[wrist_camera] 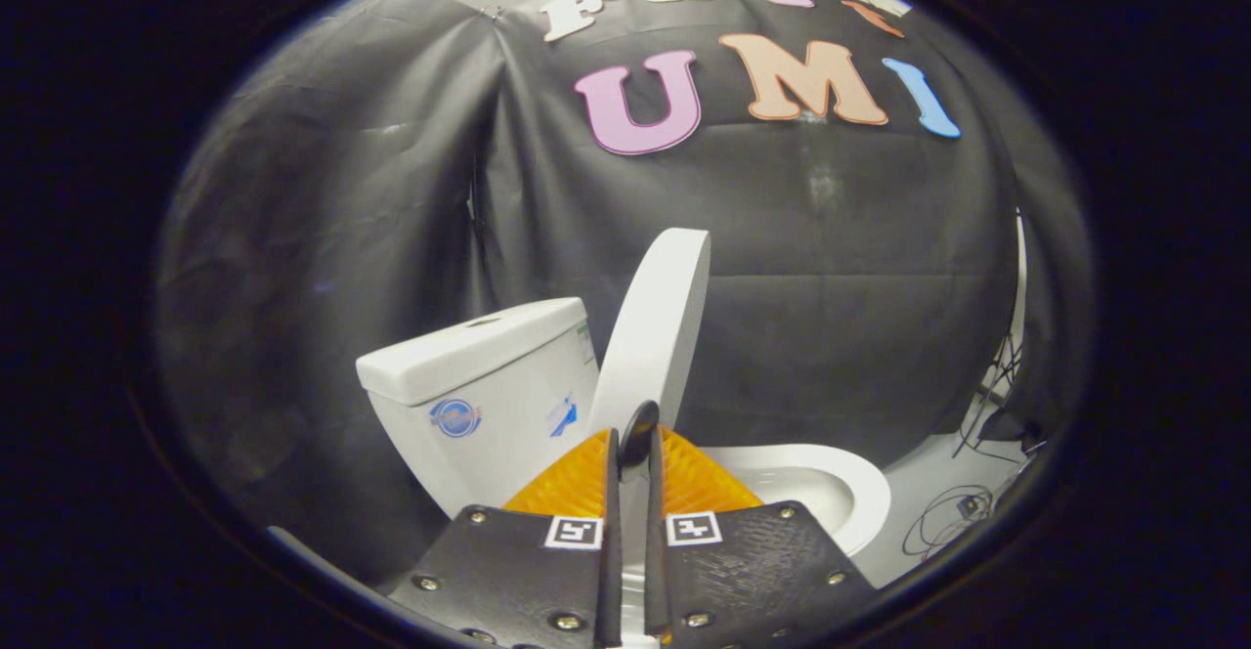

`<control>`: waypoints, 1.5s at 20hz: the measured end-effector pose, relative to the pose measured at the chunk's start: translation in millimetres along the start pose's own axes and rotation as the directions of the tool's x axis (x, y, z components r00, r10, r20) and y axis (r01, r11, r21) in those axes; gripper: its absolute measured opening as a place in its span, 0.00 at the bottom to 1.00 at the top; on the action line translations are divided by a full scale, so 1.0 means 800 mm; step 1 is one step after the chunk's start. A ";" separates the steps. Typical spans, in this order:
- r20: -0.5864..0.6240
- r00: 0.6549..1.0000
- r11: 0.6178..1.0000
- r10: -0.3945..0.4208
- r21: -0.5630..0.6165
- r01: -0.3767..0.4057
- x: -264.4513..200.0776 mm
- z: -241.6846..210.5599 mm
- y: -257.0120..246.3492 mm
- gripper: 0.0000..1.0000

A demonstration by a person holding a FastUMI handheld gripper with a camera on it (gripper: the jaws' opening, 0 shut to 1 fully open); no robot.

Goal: Open the toilet lid.

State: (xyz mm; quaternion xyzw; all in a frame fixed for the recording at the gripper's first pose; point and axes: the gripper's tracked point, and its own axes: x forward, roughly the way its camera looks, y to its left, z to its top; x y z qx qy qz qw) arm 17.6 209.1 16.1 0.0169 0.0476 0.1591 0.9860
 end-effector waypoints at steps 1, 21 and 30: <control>0.002 1.000 1.000 0.005 -0.002 -0.005 0.001 0.001 0.004 0.10; 0.052 0.993 0.992 0.103 -0.073 -0.099 0.024 0.009 0.088 0.10; 0.055 0.986 0.988 0.156 -0.026 -0.155 0.038 0.006 0.118 0.13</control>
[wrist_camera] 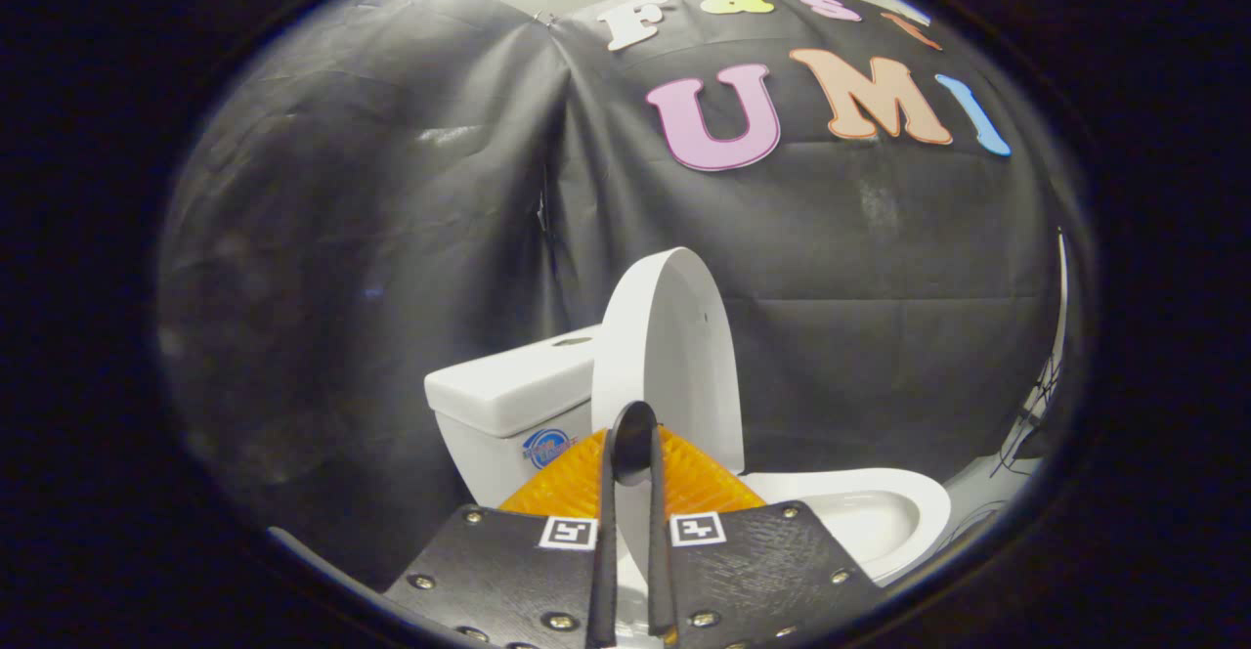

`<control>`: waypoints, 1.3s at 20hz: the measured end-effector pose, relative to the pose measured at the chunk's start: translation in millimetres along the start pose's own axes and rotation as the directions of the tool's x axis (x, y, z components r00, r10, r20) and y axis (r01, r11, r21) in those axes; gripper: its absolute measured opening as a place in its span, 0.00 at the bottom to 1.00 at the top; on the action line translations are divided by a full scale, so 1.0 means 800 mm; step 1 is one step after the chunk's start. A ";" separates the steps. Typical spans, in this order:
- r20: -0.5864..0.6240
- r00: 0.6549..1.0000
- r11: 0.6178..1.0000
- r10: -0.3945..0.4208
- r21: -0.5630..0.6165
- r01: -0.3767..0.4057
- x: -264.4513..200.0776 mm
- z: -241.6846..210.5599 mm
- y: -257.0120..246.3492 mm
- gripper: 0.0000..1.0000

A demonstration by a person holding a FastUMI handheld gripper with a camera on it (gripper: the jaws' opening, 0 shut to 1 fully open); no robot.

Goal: Open the toilet lid.

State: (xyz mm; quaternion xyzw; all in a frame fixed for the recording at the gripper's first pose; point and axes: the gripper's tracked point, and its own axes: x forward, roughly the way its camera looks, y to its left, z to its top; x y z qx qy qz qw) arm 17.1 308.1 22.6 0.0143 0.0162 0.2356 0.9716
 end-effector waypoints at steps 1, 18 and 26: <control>0.007 1.000 1.000 0.003 0.006 -0.003 0.000 0.002 0.001 0.16; -0.078 0.993 0.996 0.087 0.020 -0.086 0.004 -0.029 0.028 0.27; -0.087 0.995 0.999 0.039 -0.021 -0.041 -0.005 -0.026 0.004 0.61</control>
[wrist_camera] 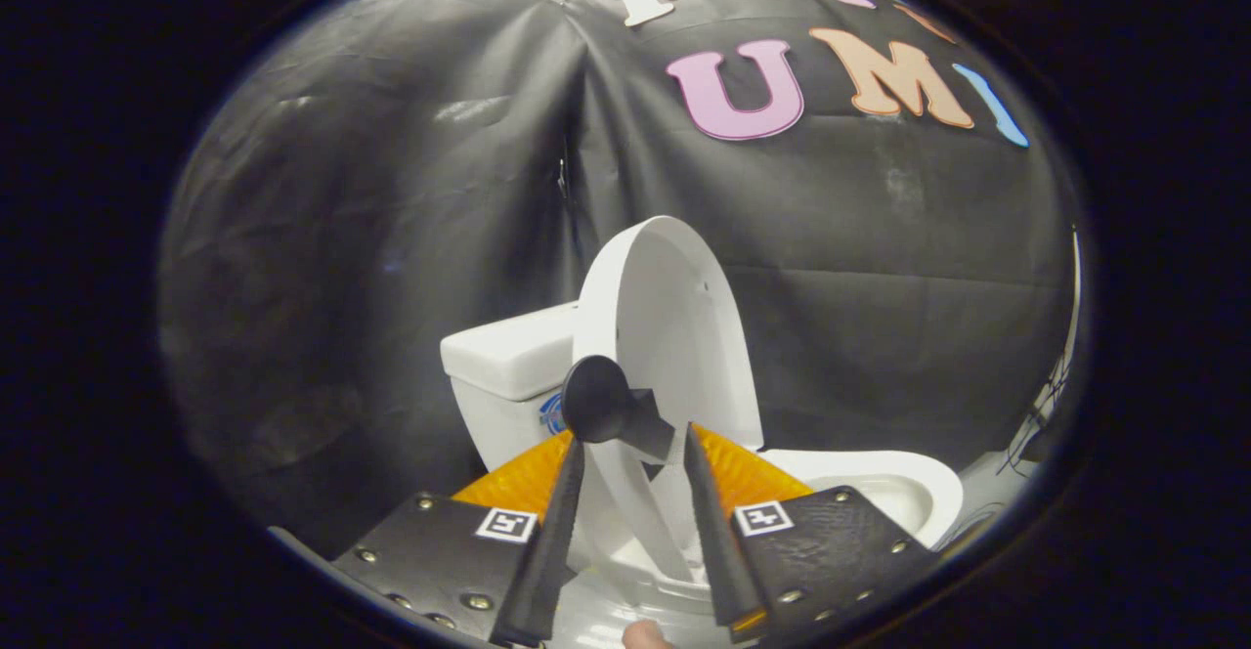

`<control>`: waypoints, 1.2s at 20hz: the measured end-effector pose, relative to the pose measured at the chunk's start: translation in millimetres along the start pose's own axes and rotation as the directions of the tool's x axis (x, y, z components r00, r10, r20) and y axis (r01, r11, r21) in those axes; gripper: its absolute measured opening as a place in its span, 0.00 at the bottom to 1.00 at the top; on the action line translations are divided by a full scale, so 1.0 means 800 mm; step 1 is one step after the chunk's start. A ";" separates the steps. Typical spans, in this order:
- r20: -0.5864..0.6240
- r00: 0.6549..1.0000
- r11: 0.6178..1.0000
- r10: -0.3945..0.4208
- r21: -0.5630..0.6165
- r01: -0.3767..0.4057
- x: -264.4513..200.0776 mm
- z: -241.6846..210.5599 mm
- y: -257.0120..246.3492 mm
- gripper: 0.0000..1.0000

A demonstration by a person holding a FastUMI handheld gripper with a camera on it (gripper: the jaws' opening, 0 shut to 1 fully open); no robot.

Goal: Open the toilet lid.

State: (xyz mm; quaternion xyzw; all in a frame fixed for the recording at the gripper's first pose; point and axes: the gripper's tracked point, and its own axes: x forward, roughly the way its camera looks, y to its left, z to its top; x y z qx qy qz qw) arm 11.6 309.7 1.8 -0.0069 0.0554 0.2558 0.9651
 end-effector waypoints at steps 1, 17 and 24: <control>-0.006 1.000 1.000 -0.005 0.002 0.005 -0.002 -0.002 -0.004 0.67; 0.073 0.991 0.992 -0.113 0.060 0.108 -0.065 0.052 -0.101 0.99; 0.075 0.983 0.985 -0.169 0.022 0.168 -0.100 0.058 -0.152 0.99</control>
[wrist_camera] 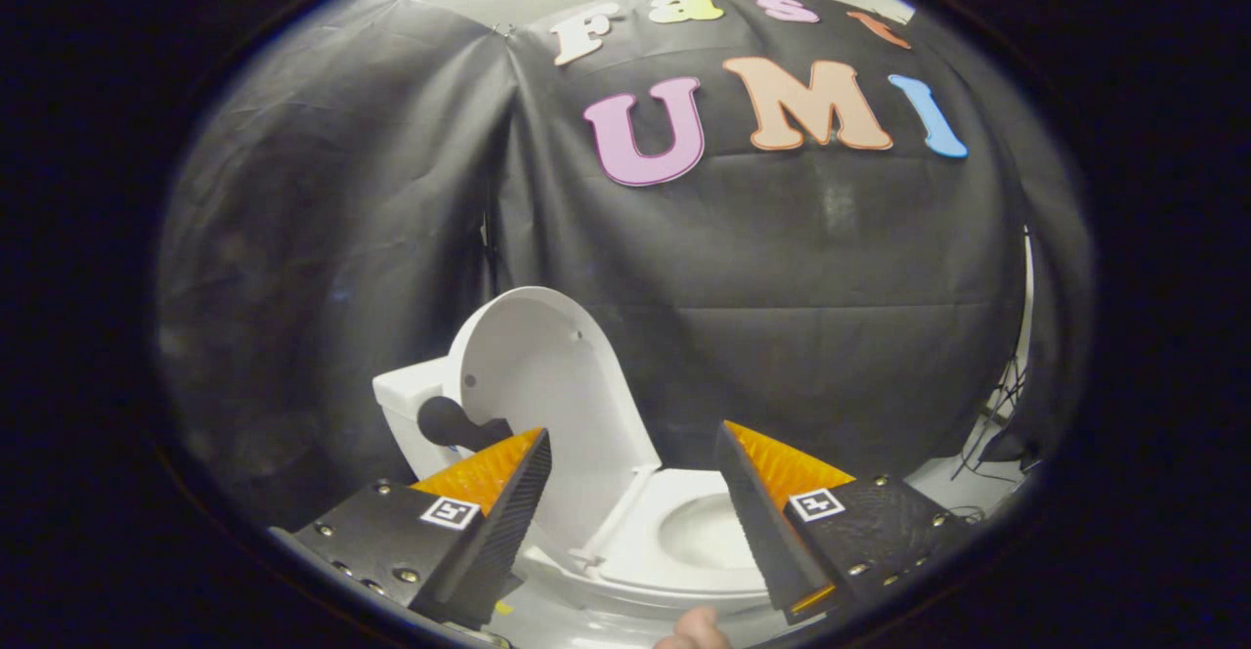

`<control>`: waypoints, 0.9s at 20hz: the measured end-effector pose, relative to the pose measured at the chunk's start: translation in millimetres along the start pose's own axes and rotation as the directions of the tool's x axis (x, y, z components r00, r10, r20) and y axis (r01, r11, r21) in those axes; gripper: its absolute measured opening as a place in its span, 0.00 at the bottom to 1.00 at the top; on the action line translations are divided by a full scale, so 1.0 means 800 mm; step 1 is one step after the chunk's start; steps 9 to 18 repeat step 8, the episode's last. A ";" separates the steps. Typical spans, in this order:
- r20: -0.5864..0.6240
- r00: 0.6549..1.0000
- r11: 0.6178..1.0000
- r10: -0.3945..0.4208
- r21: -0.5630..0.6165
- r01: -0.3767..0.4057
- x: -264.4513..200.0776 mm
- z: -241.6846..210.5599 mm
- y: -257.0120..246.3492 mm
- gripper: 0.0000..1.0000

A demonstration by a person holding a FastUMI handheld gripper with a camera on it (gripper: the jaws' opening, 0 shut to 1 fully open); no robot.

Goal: Open the toilet lid.

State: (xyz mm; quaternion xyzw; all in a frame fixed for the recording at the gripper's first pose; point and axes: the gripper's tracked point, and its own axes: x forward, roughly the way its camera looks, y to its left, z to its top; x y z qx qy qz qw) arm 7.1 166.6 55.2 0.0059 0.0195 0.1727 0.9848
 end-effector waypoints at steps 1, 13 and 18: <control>0.000 1.000 1.000 -0.006 -0.009 0.006 -0.005 0.001 -0.008 0.99; 0.021 0.999 0.999 -0.041 -0.029 0.042 -0.033 0.011 -0.051 0.99; 0.021 0.999 0.999 -0.041 -0.029 0.042 -0.033 0.011 -0.051 0.99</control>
